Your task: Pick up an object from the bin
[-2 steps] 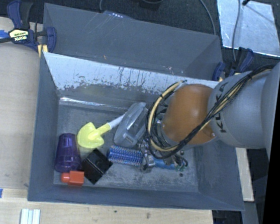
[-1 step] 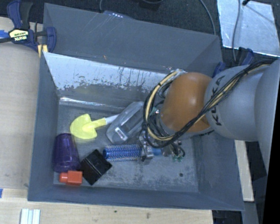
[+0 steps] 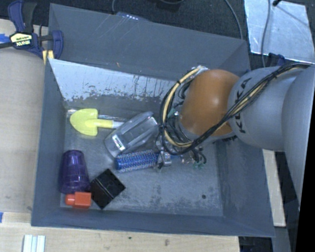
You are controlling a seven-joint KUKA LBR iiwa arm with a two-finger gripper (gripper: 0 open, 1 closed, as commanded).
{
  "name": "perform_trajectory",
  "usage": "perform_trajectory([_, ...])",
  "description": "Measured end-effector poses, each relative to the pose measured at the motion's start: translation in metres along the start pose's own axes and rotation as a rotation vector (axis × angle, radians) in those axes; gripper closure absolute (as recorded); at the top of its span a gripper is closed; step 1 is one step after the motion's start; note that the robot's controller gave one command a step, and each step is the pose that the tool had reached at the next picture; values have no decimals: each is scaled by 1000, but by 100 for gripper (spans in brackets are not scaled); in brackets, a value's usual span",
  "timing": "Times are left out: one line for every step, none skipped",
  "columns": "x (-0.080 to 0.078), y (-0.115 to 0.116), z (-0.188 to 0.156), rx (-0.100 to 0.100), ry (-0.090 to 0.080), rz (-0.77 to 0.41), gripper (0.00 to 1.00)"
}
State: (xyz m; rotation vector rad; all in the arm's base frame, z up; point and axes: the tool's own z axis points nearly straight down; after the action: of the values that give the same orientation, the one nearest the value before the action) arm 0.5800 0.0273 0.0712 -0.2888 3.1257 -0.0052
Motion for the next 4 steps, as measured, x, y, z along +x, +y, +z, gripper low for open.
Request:
perform_trajectory([5, 1, 0, 0, -2, -1, 100])
perform_trajectory([1, 4, -38, -2, 8, -11, 100])
perform_trajectory([-11, 6, -88, 0, -3, 3, 100])
perform_trajectory([-17, 11, -111, 0, -4, -5, 100])
